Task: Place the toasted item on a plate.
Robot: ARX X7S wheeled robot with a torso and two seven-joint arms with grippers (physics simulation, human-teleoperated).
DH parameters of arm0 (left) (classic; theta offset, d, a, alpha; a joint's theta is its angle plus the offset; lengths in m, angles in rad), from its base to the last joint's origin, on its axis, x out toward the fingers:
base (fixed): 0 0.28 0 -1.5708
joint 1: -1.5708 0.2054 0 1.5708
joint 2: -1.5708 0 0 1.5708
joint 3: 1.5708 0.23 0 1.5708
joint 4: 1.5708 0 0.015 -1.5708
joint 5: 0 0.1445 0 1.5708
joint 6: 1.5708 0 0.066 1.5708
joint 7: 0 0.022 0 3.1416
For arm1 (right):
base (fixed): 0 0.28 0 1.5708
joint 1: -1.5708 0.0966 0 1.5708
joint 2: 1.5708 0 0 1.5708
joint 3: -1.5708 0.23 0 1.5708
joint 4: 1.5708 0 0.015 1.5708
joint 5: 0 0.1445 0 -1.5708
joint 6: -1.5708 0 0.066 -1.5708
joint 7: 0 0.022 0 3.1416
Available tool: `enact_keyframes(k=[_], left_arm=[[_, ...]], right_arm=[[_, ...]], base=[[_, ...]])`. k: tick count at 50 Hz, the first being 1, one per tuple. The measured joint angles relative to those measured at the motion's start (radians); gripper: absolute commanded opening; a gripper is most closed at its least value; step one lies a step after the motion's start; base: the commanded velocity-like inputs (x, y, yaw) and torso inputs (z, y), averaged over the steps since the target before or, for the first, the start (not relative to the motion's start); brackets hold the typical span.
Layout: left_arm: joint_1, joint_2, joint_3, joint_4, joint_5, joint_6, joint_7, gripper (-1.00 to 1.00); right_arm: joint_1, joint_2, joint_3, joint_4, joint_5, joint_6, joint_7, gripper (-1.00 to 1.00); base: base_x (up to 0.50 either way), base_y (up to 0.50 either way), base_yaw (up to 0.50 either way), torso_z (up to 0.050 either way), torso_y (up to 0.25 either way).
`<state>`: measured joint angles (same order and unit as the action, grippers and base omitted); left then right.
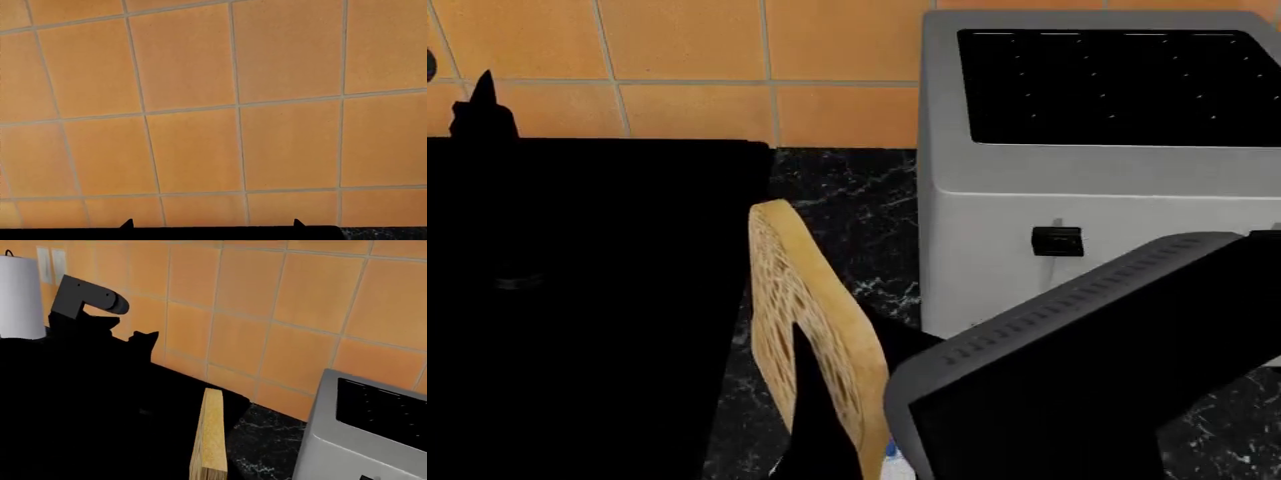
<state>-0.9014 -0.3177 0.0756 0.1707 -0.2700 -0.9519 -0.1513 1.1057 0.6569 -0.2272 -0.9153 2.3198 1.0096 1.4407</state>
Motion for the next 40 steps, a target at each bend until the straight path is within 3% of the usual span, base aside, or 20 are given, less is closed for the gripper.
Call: enact_keyframes(k=[40], left_arm=[[0.006, -0.003, -0.001, 0.031, -0.011, -0.032, -0.028, 1.00]], right_arm=[[-0.482, -0.045, 0.240, -0.041, -0.312, 0.175, -0.303, -1.00]], base=[[0.00, 0.00, 0.00, 0.000, 0.000]])
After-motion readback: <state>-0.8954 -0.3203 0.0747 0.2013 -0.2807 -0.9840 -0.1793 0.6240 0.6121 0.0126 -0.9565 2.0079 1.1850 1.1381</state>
